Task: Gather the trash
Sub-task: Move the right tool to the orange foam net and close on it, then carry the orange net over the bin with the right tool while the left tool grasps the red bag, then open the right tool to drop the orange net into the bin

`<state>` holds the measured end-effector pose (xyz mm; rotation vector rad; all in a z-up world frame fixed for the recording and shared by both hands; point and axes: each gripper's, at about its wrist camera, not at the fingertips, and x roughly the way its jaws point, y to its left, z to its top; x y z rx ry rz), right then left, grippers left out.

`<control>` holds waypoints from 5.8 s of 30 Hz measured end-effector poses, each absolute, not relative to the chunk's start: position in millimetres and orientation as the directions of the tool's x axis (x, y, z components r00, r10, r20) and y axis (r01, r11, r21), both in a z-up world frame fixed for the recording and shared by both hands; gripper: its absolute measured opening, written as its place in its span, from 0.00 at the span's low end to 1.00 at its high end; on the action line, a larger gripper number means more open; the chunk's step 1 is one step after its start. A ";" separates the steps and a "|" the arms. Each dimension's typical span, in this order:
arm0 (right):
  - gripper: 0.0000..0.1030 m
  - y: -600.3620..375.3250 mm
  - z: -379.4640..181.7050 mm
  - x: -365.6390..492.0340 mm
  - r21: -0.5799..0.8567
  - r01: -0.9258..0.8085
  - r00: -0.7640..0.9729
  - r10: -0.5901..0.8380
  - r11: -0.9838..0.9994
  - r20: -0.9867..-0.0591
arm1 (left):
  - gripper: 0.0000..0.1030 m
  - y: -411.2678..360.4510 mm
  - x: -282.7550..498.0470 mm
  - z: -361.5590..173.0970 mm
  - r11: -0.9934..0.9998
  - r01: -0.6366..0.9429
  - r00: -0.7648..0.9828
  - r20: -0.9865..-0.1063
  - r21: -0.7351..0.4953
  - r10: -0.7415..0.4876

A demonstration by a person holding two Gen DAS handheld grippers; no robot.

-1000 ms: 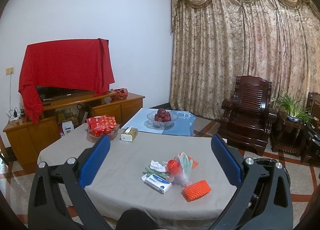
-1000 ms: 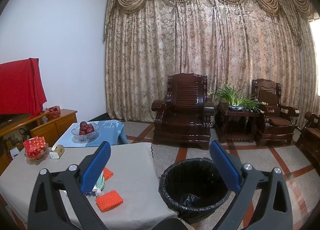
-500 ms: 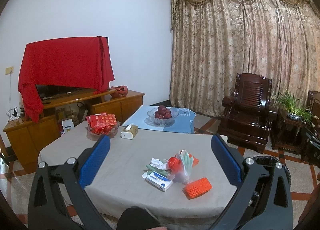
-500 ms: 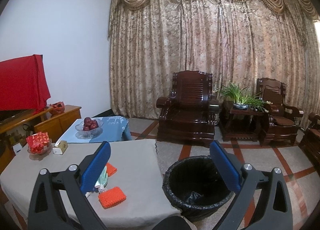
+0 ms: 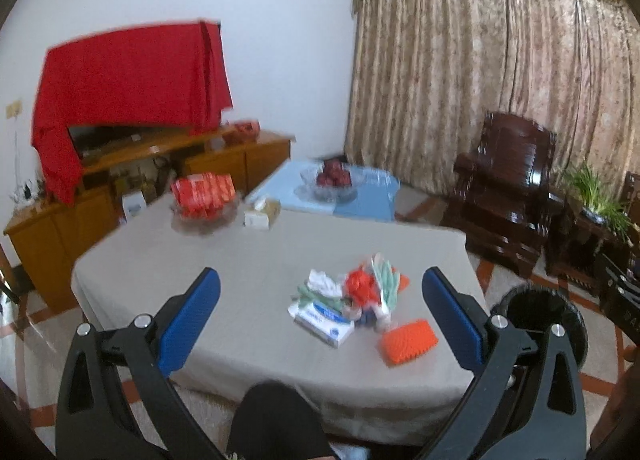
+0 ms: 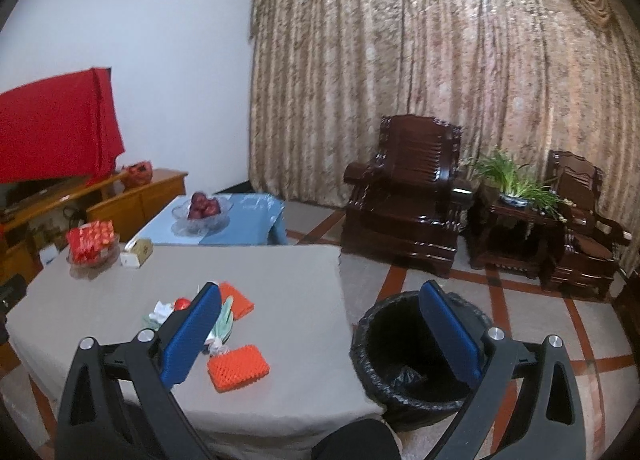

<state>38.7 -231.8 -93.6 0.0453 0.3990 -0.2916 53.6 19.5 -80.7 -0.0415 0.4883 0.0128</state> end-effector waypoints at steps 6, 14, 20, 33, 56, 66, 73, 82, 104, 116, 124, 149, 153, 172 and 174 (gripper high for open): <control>0.94 -222.3 -135.2 81.0 0.030 0.165 0.849 -0.127 0.986 -0.512 | 0.95 35.0 85.4 -118.7 0.998 -0.048 0.822 -0.569 -0.028 0.023; 0.84 -201.3 -189.9 137.3 0.059 0.032 0.785 0.012 0.998 -0.620 | 0.95 41.6 140.9 -190.2 0.996 -0.037 0.705 -0.709 -0.084 -0.033; 0.81 -196.7 -224.9 169.4 0.075 -0.017 0.736 0.063 0.997 -0.675 | 0.95 35.4 162.2 -210.6 0.996 -0.048 0.691 -0.723 -0.075 -0.022; 0.74 -195.5 -271.4 213.7 0.082 -0.039 0.677 0.087 0.996 -0.731 | 0.95 21.9 199.8 -236.0 0.998 -0.036 0.721 -0.693 -0.056 -0.013; 0.49 -197.8 -373.1 279.9 0.101 -0.093 0.545 0.136 0.990 -0.827 | 0.95 -0.8 248.0 -290.1 1.000 0.016 0.732 -0.681 -0.011 -0.020; 0.22 -213.7 -337.5 283.4 0.130 -0.105 0.620 0.167 0.986 -0.767 | 0.95 -23.2 265.9 -290.3 0.999 0.041 0.743 -0.668 -0.018 -0.043; 0.22 -231.0 -321.1 290.5 0.099 -0.083 0.671 0.129 0.992 -0.731 | 0.95 -41.2 281.3 -284.8 0.998 0.053 0.756 -0.652 -0.029 -0.059; 0.22 -250.0 -312.6 300.0 0.105 -0.077 0.685 0.129 0.991 -0.717 | 0.51 -51.1 311.9 -295.1 0.995 0.059 0.722 -0.686 -0.075 -0.094; 0.22 -274.3 -250.7 247.5 0.108 -0.054 0.768 0.111 0.993 -0.630 | 0.04 -53.4 264.6 -229.5 0.988 0.124 0.771 -0.618 -0.094 -0.156; 0.22 -344.6 -215.7 190.8 0.084 0.096 0.802 -0.027 0.992 -0.597 | 0.04 -142.9 224.9 -207.1 0.946 0.303 0.735 -0.602 -0.118 -0.311; 0.22 -410.8 -215.7 160.7 0.079 0.219 0.786 -0.128 0.972 -0.605 | 0.04 -218.3 211.7 -210.9 0.905 0.401 0.688 -0.605 -0.143 -0.400; 0.40 -598.0 -335.0 154.8 -0.002 0.286 0.573 -0.173 0.958 -0.801 | 0.45 -417.6 186.0 -293.4 0.902 0.415 0.554 -0.753 -0.120 -0.355; 0.43 -599.8 -333.3 144.7 0.002 0.305 0.572 -0.182 0.952 -0.800 | 0.49 -411.6 184.2 -292.7 0.896 0.428 0.555 -0.749 -0.116 -0.362; 0.63 -410.9 -255.3 177.8 0.120 0.026 0.716 0.065 0.992 -0.695 | 0.77 -147.5 226.6 -267.1 0.999 -0.013 0.685 -0.728 -0.050 -0.027; 0.63 -385.8 -257.6 185.4 0.129 -0.018 0.712 0.103 0.991 -0.695 | 0.77 -114.8 232.9 -274.0 0.996 -0.084 0.676 -0.736 -0.035 0.031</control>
